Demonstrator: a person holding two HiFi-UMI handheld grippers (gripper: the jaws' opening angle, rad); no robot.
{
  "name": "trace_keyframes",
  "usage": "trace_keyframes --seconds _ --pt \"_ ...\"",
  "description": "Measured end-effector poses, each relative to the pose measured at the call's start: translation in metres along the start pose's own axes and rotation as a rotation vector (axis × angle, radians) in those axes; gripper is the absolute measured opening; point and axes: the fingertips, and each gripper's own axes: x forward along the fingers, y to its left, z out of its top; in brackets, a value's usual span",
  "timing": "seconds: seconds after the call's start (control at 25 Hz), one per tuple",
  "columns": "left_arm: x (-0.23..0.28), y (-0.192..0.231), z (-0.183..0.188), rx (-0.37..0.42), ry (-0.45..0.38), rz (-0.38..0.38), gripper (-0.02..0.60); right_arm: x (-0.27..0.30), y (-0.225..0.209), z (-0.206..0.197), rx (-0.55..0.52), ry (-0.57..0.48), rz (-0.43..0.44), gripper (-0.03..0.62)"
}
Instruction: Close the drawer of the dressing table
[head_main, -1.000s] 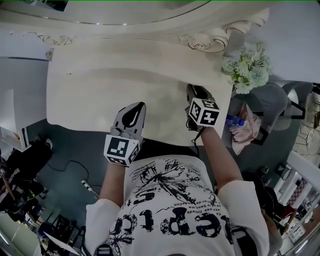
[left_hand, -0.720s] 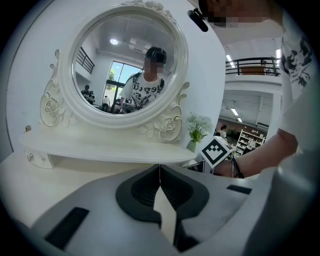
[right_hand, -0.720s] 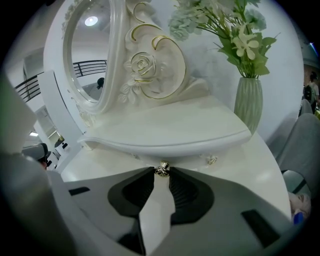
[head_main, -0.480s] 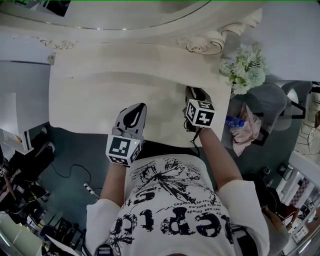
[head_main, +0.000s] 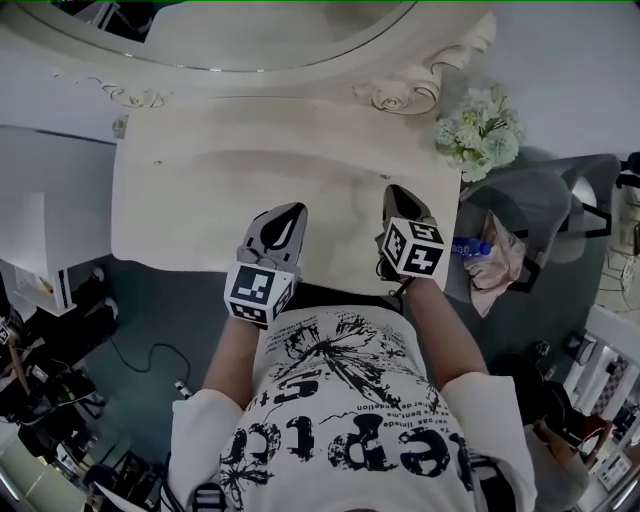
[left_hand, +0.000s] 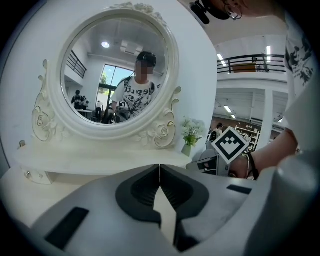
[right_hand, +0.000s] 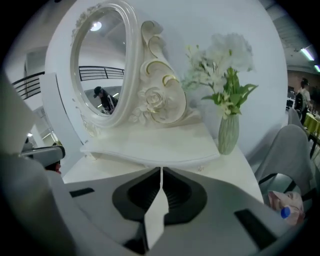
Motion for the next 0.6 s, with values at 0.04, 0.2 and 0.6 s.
trace_keyframes --seconds 0.04,0.2,0.6 --pt "-0.001 -0.001 0.005 0.008 -0.006 -0.002 0.02 -0.007 0.003 0.008 -0.004 -0.027 0.004 0.028" --pt "-0.008 -0.003 0.026 0.057 -0.042 -0.011 0.02 -0.036 0.018 0.037 -0.043 -0.132 0.024 0.025" --pt "-0.039 0.006 0.087 0.171 -0.178 0.005 0.02 -0.119 0.057 0.086 -0.138 -0.393 0.066 0.017"
